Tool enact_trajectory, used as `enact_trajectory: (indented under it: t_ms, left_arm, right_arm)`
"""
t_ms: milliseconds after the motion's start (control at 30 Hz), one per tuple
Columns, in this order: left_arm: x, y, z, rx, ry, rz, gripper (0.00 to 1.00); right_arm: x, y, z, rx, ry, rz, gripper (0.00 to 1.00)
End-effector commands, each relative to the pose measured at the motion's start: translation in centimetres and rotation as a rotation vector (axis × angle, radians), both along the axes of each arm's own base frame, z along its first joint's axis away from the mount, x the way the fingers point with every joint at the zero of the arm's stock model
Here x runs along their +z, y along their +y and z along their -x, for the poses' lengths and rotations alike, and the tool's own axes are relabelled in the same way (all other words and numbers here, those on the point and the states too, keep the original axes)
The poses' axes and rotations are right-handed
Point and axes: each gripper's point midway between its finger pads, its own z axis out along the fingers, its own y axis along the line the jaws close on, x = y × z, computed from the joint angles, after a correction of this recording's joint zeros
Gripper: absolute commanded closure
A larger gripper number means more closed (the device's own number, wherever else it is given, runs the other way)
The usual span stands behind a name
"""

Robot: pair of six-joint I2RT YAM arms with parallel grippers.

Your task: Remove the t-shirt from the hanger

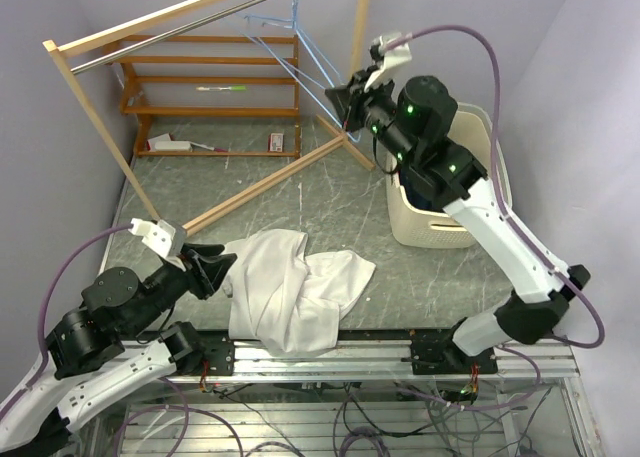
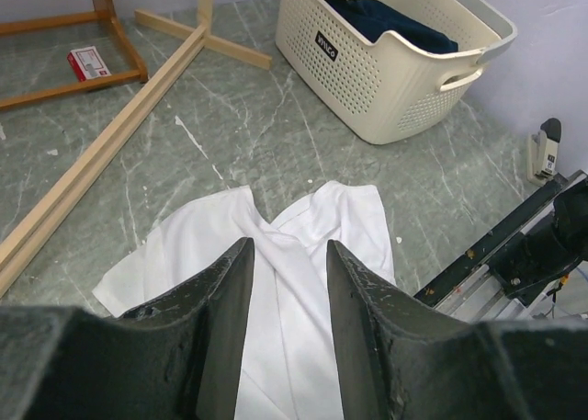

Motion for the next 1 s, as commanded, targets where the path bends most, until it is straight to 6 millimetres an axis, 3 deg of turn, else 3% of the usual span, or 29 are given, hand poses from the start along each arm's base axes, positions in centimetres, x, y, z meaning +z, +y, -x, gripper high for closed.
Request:
enact_trajectory:
  t_ms: [0, 300, 600, 733, 867, 967]
  left_arm:
    - [1.3, 0.1, 0.1, 0.002, -0.027, 0.062, 0.52]
    - [1.6, 1.0, 0.3, 0.026, -0.038, 0.093, 0.55]
    - [1.5, 1.1, 0.2, 0.037, -0.035, 0.092, 0.56]
    - [1.6, 1.3, 0.2, 0.045, -0.035, 0.099, 0.55]
    - [1.5, 1.3, 0.2, 0.044, -0.034, 0.095, 0.55]
    - [1.4, 1.1, 0.1, 0.043, -0.030, 0.090, 0.56]
  right_arm:
    - [5.1, 1.3, -1.2, 0.120, -0.071, -0.148, 1.00]
    - [4.4, 4.6, -3.4, 0.202, -0.013, -0.172, 1.00]
    - [0.4, 6.3, -4.4, 0.227, 0.084, -0.136, 1.00]
    - [-0.5, 5.5, -2.8, 0.253, 0.095, -0.121, 0.85]
    - [-1.0, 4.2, -0.1, 0.293, 0.094, -0.111, 0.72]
    - [-1.4, 3.0, 2.6, 0.346, 0.098, -0.102, 0.57]
